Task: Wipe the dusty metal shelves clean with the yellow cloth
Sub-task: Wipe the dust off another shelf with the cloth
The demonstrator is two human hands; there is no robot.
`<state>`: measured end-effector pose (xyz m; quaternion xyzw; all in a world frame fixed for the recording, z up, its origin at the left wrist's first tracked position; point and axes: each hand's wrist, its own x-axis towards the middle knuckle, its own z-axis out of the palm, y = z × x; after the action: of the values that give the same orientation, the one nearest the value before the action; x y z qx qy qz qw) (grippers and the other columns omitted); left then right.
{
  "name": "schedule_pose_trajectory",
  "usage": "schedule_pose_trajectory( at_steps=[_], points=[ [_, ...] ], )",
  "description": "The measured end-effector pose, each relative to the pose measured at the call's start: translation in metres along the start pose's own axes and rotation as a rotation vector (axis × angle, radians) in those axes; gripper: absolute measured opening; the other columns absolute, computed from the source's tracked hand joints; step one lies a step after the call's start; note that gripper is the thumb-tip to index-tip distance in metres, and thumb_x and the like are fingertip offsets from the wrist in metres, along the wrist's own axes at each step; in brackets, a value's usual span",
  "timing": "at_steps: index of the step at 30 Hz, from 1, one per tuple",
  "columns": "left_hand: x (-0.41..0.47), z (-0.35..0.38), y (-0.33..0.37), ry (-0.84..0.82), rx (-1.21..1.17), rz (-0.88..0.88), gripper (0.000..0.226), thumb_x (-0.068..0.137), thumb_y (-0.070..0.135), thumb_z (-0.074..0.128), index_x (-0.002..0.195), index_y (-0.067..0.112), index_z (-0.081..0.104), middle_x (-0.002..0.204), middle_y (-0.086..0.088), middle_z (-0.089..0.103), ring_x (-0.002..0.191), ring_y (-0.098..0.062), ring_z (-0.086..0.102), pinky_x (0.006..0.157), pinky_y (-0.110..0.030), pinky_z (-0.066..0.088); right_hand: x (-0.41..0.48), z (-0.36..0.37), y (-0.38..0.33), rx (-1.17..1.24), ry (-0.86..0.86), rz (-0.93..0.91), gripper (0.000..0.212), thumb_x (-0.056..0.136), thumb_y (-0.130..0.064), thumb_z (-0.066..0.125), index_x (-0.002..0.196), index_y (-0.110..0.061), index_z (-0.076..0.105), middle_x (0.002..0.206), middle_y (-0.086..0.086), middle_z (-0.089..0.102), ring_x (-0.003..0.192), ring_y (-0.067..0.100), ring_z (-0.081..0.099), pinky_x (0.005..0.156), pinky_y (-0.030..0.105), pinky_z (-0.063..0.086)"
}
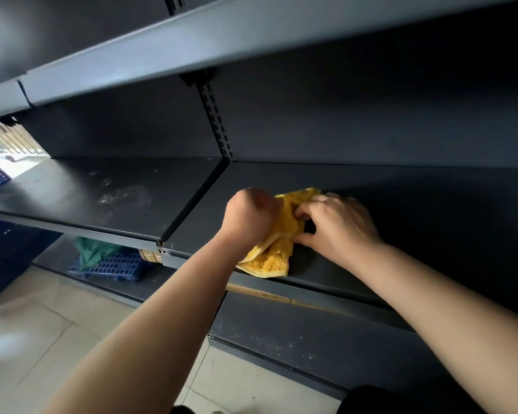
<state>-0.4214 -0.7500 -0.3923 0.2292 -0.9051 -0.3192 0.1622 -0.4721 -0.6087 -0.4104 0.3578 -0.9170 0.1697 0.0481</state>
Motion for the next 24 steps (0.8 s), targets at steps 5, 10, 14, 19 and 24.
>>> schedule_pose_trajectory(
  at_steps=[5,10,14,19,24],
  points=[
    [0.016,-0.005,-0.007,0.074,-0.028,-0.025,0.014,0.093,0.025,0.056,0.090,0.013,0.062,0.092,-0.002,0.063,0.087,-0.023,0.060,0.069,-0.032,0.050,-0.002,-0.011,0.004,-0.018,0.168,-0.016,0.017,0.091,-0.029,0.058,0.103,-0.030,0.069,0.105,-0.005,0.068,0.096,0.021,0.064,0.088,0.034,0.043],
    [0.031,-0.017,-0.011,0.247,0.006,-0.102,0.022,0.097,0.027,0.050,0.103,0.007,0.055,0.092,-0.003,0.055,0.087,-0.021,0.053,0.069,-0.028,0.037,-0.010,-0.027,0.028,-0.073,0.131,0.077,0.014,0.091,-0.026,0.060,0.099,-0.032,0.069,0.106,-0.009,0.068,0.095,0.019,0.064,0.089,0.033,0.042],
    [0.047,-0.043,0.002,0.485,-0.042,-0.081,0.024,0.096,0.024,0.050,0.106,0.004,0.056,0.104,-0.011,0.062,0.101,-0.028,0.057,0.074,-0.026,0.036,-0.017,-0.026,0.037,-0.094,0.104,0.086,0.013,0.091,-0.026,0.059,0.098,-0.034,0.068,0.102,-0.010,0.069,0.093,0.016,0.065,0.090,0.032,0.043],
    [0.059,-0.058,0.039,0.404,-0.184,0.066,0.022,0.090,0.019,0.055,0.099,0.003,0.068,0.093,-0.009,0.068,0.090,-0.023,0.064,0.072,-0.029,0.045,-0.020,-0.031,0.044,-0.101,0.124,0.093,0.014,0.093,-0.024,0.056,0.095,-0.032,0.067,0.097,-0.012,0.070,0.091,0.013,0.066,0.090,0.031,0.039],
    [0.005,0.008,0.050,-0.198,-0.267,0.084,0.018,0.094,0.019,0.060,0.088,0.005,0.070,0.076,-0.004,0.065,0.065,-0.007,0.061,0.065,-0.022,0.049,-0.028,-0.049,0.063,-0.227,0.032,0.265,0.019,0.092,-0.025,0.052,0.098,-0.036,0.067,0.105,-0.004,0.069,0.101,0.023,0.064,0.084,0.031,0.040]
  ],
)
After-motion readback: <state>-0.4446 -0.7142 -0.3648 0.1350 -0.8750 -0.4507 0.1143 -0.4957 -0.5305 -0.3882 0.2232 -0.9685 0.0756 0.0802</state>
